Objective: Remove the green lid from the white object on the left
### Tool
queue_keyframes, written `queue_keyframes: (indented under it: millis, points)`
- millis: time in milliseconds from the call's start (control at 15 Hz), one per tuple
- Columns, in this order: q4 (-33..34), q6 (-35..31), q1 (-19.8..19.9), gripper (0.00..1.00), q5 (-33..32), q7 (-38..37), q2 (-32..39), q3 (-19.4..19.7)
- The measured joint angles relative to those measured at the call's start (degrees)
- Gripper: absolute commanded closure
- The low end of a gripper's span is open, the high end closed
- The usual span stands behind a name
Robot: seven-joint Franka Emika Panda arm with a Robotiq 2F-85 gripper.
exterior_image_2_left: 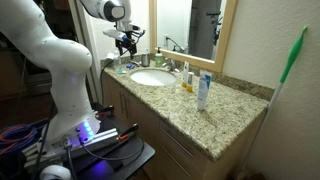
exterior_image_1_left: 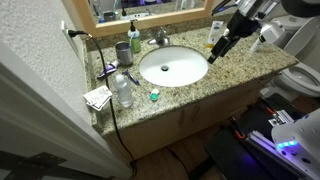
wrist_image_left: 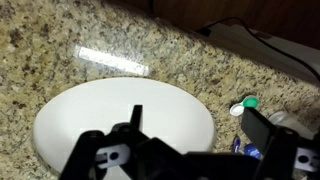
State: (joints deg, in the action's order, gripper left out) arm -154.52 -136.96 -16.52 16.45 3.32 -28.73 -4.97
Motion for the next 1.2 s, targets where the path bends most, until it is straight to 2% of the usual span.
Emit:
queue_keyframes:
  millis: [200,400,733,933,1200]
  points:
    - [0.2,0.2,-0.1,0.00,0.7,0.0,0.1,0.0]
    - [2.5,1.3,-2.2,0.00,4.9,-1.1,1.9,-0.5]
    - [4.5,2.7,-3.1,0.00,5.3,-2.7,3.9,-1.6]
    - [5.9,5.7,-1.2,0.00,2.8,-11.9,6.4,-4.0]
    - [13.8,10.3,-1.2,0.00,5.0,-24.7,15.6,-9.0]
